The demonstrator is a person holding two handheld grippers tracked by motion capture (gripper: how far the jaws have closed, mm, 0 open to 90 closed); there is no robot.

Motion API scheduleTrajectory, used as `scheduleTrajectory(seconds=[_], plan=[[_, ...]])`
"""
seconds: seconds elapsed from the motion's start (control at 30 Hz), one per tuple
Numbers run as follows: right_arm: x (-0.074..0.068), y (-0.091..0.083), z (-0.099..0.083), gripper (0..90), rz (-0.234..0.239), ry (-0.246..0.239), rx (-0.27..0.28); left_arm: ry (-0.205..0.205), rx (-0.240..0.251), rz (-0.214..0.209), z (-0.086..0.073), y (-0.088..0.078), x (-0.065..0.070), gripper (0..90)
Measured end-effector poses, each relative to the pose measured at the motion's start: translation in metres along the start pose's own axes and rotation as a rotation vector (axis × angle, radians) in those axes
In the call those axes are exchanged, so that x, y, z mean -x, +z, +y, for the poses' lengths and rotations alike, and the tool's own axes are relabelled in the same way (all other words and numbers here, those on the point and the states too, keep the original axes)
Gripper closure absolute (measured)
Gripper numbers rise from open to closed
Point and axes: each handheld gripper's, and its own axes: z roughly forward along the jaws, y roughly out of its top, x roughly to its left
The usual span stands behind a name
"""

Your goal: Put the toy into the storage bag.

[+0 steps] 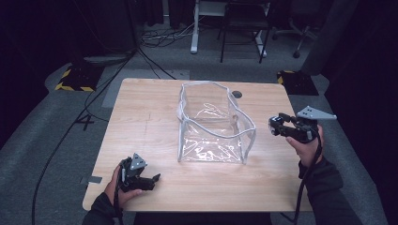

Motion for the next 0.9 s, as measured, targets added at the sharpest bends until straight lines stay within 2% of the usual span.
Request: scheduleTrajectory(seconds=[0.2,0.37,0.67,0.73,0.9], plan=[[0.000,-0.005,0.024,48.4,-0.005,-0.023,0.027,0.000,0.000,0.000,0.000,0.000,0.000,12.2],[-0.002,-0.005,0.042,48.4,-0.011,-0.021,0.046,0.000,-0.001,0.000,0.000,0.000,0.000,12.2],[-0.009,-0.003,0.066,48.4,-0.007,-0.047,0.067,0.000,-0.001,0.000,0.000,0.000,0.000,12.2],[-0.010,-0.002,0.072,48.4,-0.008,-0.066,0.072,-0.001,-0.001,-0.002,0.000,0.000,0.000,12.2],[-0.015,0.001,0.080,48.4,0.001,-0.059,0.087,-0.001,-0.003,-0.004,0.000,0.000,0.000,12.1]])
